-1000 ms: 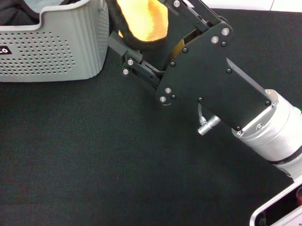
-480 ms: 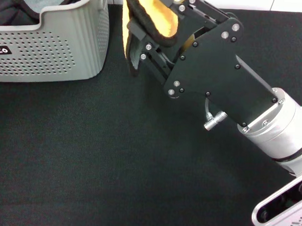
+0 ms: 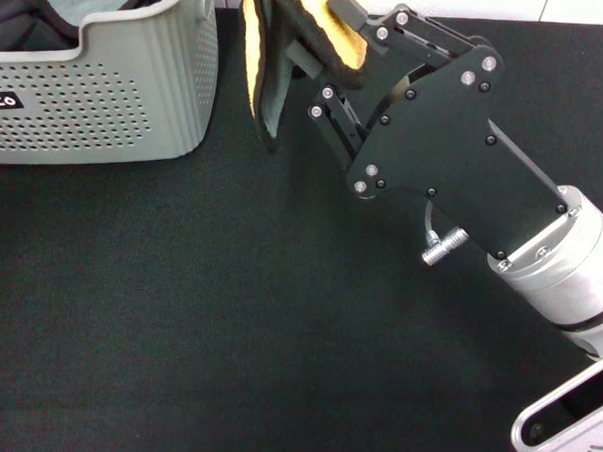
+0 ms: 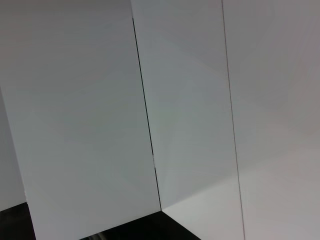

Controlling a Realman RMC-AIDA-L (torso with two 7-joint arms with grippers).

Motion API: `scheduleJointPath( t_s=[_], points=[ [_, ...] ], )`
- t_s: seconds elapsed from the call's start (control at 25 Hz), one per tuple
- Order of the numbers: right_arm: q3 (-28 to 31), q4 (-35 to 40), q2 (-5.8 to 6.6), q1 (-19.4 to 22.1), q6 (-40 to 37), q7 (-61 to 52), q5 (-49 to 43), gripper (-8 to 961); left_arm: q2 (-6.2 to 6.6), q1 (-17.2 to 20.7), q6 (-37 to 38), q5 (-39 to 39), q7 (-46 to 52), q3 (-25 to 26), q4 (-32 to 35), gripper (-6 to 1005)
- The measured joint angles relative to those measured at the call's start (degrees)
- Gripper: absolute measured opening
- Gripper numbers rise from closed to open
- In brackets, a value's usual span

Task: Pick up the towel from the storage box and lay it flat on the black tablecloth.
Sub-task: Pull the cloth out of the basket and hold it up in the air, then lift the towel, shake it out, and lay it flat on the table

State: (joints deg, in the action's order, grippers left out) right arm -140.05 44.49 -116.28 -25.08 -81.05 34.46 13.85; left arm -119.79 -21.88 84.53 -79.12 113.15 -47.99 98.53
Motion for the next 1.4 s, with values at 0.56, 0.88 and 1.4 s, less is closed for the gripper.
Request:
scheduleJointPath(
  t_s=[0.56,0.88,1.4],
  points=[
    [-0.7,0.1,0.0,1.2,-0.7,0.0,0.0,239,0.0,-0.2,-0.1,0.1,-0.4,0.3,-2.0,22],
    [-1.0,0.1,0.0,1.3,-1.2,0.0,0.0,207,0.0,-0.3,-0.1,0.0,-0.8,0.4,-2.3,23],
    [-0.5,-0.7,0.0,1.8,-1.3,-0.6,0.4,96,0.0,0.5,0.3,-0.1,-3.2,0.1,-4.2,25]
  ],
)
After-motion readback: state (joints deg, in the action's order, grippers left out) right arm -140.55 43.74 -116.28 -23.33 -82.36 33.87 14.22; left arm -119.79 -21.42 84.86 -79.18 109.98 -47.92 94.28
